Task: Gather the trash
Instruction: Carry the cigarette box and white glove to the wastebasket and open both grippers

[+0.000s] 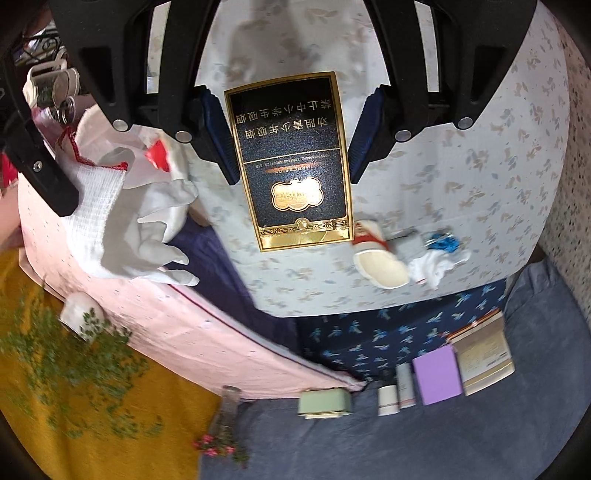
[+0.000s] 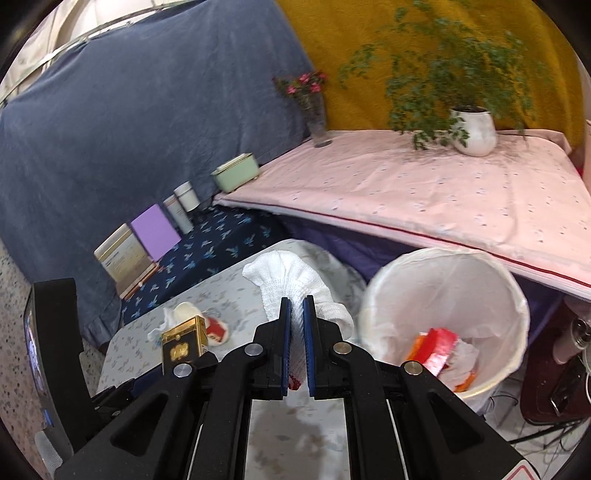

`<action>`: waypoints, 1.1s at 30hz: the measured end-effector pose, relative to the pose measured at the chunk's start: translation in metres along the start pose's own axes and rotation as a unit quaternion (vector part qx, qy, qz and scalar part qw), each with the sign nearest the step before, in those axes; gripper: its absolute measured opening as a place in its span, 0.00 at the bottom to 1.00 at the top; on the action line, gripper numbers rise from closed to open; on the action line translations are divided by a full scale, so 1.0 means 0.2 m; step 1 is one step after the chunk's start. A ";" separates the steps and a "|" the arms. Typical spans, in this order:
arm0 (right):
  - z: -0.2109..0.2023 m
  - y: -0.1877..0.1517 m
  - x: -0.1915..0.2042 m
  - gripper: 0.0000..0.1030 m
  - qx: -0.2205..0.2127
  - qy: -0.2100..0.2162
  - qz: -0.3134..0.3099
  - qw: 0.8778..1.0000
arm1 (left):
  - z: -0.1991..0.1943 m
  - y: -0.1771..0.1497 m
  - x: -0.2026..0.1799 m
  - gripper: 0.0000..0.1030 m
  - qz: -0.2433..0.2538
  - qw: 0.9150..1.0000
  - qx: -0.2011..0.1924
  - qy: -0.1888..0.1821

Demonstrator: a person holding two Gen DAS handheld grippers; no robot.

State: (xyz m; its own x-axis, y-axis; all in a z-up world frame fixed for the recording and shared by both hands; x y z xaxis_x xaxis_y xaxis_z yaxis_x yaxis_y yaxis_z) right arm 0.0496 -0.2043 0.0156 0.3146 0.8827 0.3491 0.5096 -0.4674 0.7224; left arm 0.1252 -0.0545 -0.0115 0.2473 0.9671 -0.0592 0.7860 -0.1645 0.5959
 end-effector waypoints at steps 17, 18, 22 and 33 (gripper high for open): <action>-0.16 0.04 -0.58 0.07 -0.034 -0.065 0.085 0.994 | 0.04 -0.06 -0.64 0.55 0.131 0.990 0.003 -0.061; -0.16 0.04 -0.61 0.07 -0.035 -0.068 0.089 0.993 | 0.05 -0.07 -0.67 0.55 0.139 0.988 0.004 -0.065; -0.16 0.04 -0.70 0.07 -0.033 -0.076 0.101 0.991 | 0.08 -0.08 -0.75 0.55 0.160 0.984 0.014 -0.082; -0.08 0.06 -0.79 0.10 -0.024 -0.086 0.111 0.990 | 0.16 -0.05 -0.84 0.56 0.186 0.978 0.013 -0.098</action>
Point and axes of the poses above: each gripper's, at about its wrist camera, not at the fingertips, and z roughly the way its jaws point, x to its left, y to its top, the point moved 1 cm from there along z, roughly the way its jaws point, and after that the axes turned 3 degrees about x, right-handed, at the moved point
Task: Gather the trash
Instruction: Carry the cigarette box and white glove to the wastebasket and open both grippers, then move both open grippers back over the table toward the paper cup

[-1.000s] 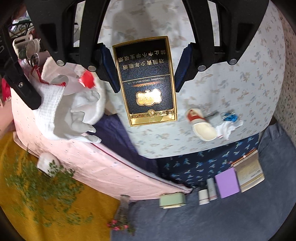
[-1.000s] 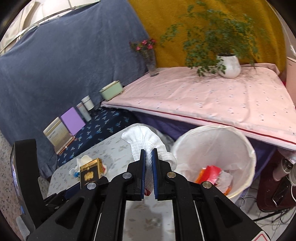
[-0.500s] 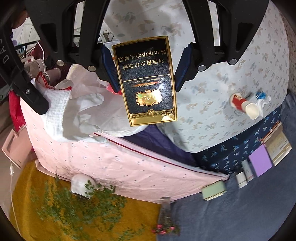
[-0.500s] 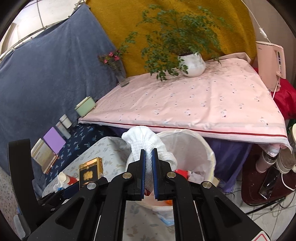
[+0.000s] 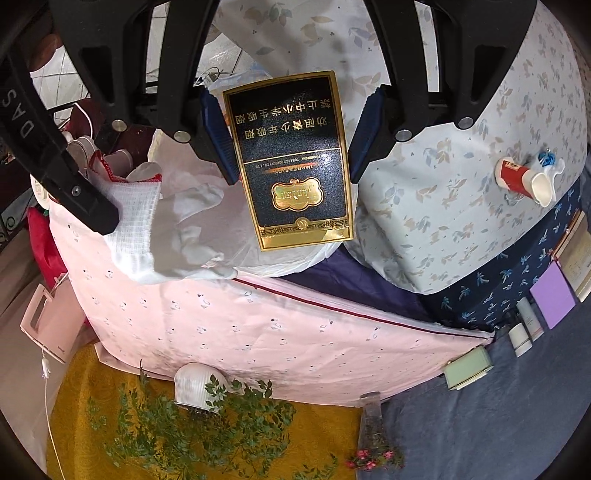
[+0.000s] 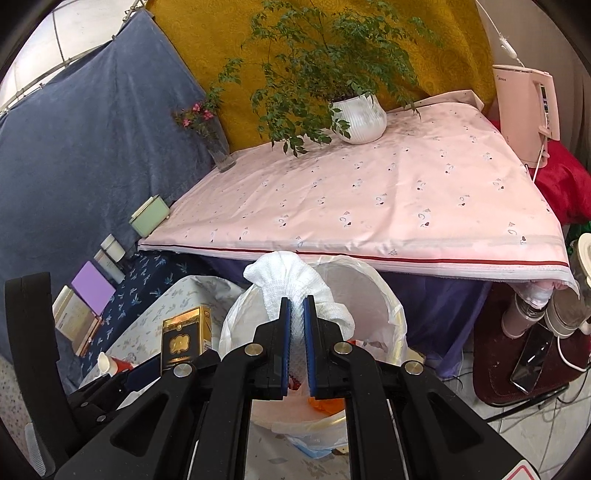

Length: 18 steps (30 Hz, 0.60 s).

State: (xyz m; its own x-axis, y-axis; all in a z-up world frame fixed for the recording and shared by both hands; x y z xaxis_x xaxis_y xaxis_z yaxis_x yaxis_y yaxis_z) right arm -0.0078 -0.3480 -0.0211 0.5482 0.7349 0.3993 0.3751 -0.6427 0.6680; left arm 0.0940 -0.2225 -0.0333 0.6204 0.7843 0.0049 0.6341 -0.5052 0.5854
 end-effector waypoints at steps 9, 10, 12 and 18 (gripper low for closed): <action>0.05 0.02 0.00 0.13 0.000 -0.005 -0.002 1.000 | 0.01 0.04 0.04 0.64 -0.015 1.000 -0.010 0.000; 0.05 0.02 0.01 0.13 -0.001 -0.005 -0.002 1.000 | 0.01 0.04 0.04 0.65 -0.016 1.000 -0.009 0.000; 0.05 0.02 0.01 0.13 0.001 -0.004 -0.003 1.000 | 0.01 0.04 0.06 0.65 -0.021 1.000 -0.009 0.000; 0.03 0.01 0.05 0.13 0.003 0.000 -0.011 1.000 | -0.01 0.04 0.14 0.68 -0.048 0.999 -0.011 0.004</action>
Point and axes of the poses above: each gripper's, at about its wrist camera, not at the fingertips, and z roughly the way its jaws point, x to its left, y to its top, the point moved 1 cm from there along z, roughly the way its jaws point, and after that the axes turned 3 degrees about x, right-handed, at the moved point
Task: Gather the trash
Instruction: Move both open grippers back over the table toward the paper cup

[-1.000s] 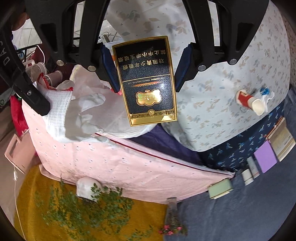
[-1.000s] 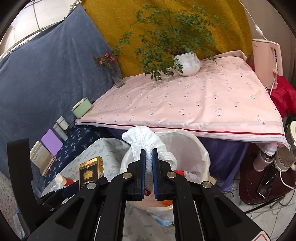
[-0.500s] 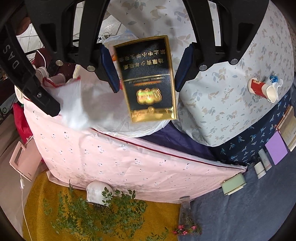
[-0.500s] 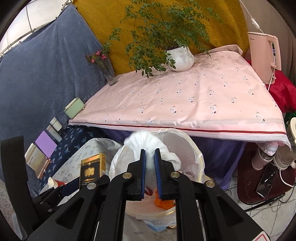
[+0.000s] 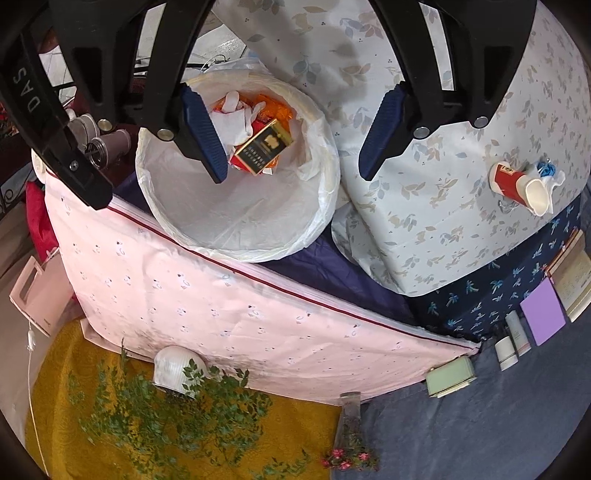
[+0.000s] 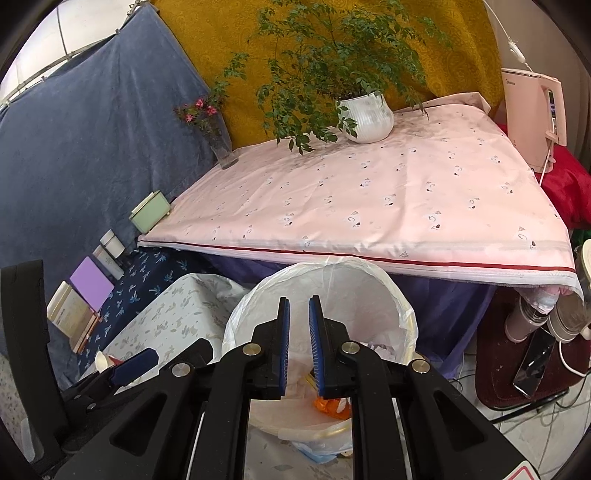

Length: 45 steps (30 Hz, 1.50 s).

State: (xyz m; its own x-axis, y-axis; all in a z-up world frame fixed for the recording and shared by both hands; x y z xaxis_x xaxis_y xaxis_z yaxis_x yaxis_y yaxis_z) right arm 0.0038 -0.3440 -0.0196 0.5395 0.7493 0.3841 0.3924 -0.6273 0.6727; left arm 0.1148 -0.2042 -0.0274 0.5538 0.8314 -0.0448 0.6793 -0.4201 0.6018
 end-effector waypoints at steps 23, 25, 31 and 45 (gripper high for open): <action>-0.02 -0.13 0.47 0.24 0.013 0.034 -0.085 0.996 | -0.16 -0.02 0.53 0.68 -0.086 0.995 -0.024 0.036; -0.02 -0.15 0.53 0.24 0.016 0.039 -0.095 0.995 | -0.18 -0.03 0.60 0.68 -0.095 0.994 -0.025 0.042; -0.01 -0.21 0.71 0.24 0.025 0.053 -0.125 0.990 | -0.22 -0.07 0.81 0.68 -0.126 0.990 -0.029 0.059; 0.08 -0.41 1.14 0.24 0.061 0.086 -0.194 0.975 | -0.33 -0.20 1.30 0.68 -0.175 0.977 -0.036 0.114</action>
Point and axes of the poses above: each gripper's, at about its wrist camera, not at the fingertips, and z roughly the way its jaws point, x to its left, y to its top, the point moved 1 cm from there along z, roughly the way its jaws point, and after that the axes turned 3 degrees about x, right-handed, at the moved point
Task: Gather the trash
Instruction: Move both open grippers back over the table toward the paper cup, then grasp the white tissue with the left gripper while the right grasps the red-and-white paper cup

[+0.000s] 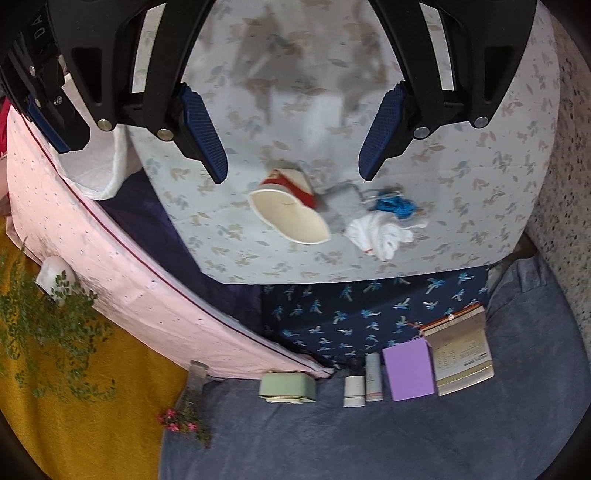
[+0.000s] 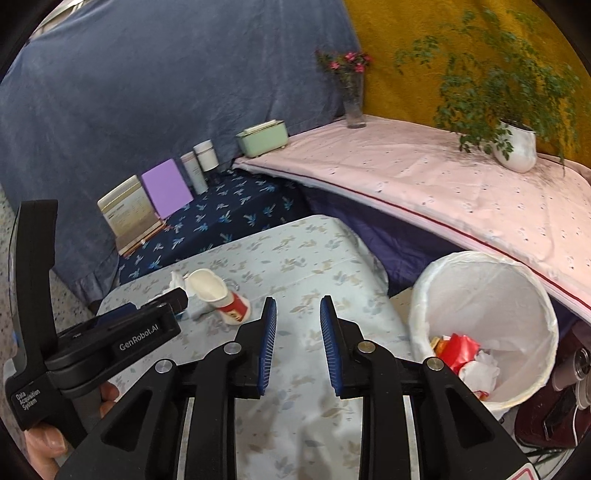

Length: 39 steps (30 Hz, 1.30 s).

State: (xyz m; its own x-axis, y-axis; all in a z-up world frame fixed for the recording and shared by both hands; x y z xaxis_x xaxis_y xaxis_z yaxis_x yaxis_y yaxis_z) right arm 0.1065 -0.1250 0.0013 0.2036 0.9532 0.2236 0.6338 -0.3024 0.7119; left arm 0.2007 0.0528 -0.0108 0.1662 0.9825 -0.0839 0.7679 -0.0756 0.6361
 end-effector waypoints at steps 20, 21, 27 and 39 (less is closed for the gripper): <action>0.41 -0.07 0.38 0.44 0.060 0.024 -0.063 0.996 | 0.20 0.03 0.45 0.79 0.051 0.998 0.007 0.022; 0.44 -0.07 0.39 0.45 0.064 0.025 -0.066 0.995 | 0.22 0.04 0.46 0.79 0.051 0.999 0.008 0.013; 0.61 -0.06 0.43 0.49 0.080 0.028 -0.077 0.993 | 0.35 0.09 0.51 0.83 0.055 0.998 0.020 0.005; 0.88 -0.01 0.46 0.49 0.097 0.036 -0.078 0.992 | 0.66 0.22 0.53 0.78 0.025 0.998 0.059 -0.010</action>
State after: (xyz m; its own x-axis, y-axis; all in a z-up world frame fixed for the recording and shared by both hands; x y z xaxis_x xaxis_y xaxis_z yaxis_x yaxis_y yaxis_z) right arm 0.2557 -0.0377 -0.0976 0.0417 0.9842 0.1723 0.7867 -0.1386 0.6015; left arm 0.3345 0.1307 -0.0928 0.2175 0.9736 -0.0695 0.8253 -0.1454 0.5456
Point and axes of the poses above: each gripper's, at about its wrist camera, not at the fingertips, and z roughly the way its jaws point, x to its left, y to its top, the point moved 1 cm from there along z, roughly the way its jaws point, and after that the axes turned 3 degrees about x, right-handed, at the moved point
